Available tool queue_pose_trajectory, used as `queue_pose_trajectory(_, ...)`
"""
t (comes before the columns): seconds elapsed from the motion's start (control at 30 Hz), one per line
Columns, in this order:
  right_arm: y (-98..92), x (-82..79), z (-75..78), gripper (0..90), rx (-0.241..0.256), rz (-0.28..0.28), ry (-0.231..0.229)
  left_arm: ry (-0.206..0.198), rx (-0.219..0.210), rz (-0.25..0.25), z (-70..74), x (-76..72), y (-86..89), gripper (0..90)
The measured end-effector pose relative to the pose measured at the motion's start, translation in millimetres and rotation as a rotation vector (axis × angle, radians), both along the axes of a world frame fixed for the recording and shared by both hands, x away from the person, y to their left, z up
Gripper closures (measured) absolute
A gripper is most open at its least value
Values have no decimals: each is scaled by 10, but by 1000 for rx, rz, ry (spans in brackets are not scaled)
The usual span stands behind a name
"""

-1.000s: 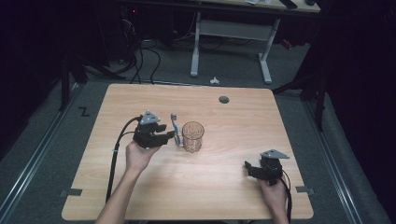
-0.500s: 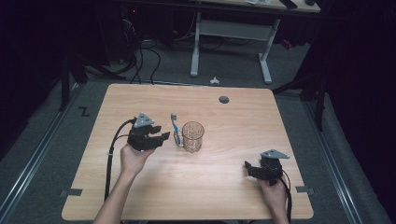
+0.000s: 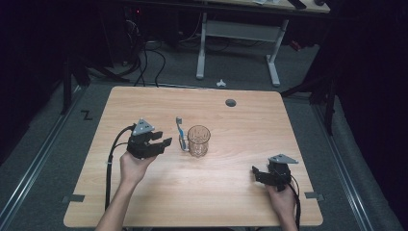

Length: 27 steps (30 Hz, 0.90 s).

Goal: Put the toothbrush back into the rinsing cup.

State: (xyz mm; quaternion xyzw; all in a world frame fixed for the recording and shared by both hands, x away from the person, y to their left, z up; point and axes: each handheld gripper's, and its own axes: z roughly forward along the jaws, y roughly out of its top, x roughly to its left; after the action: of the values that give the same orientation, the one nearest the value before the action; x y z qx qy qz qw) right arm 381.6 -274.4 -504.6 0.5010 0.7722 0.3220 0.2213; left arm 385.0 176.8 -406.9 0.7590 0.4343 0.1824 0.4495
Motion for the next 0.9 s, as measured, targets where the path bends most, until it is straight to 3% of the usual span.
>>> queue_pose_trajectory(0.13, 0, 0, 0, 221, 0, 0, 0, -4, 12, 4, -8, -51, 10, 525)
queue_pose_trajectory(0.2, 0, 0, 0, 221, 0, 0, 0, -29, 34, 16, -4, -95, -5, 525)
queue_pose_trajectory(0.33, 0, 0, 0, 221, 0, 0, 0, -38, 34, 18, -7, -141, -12, 525)
queue_pose_trajectory(0.9, 0, 0, 0, 221, 0, 0, 0, -11, 2, 21, -116, -221, 54, 492)
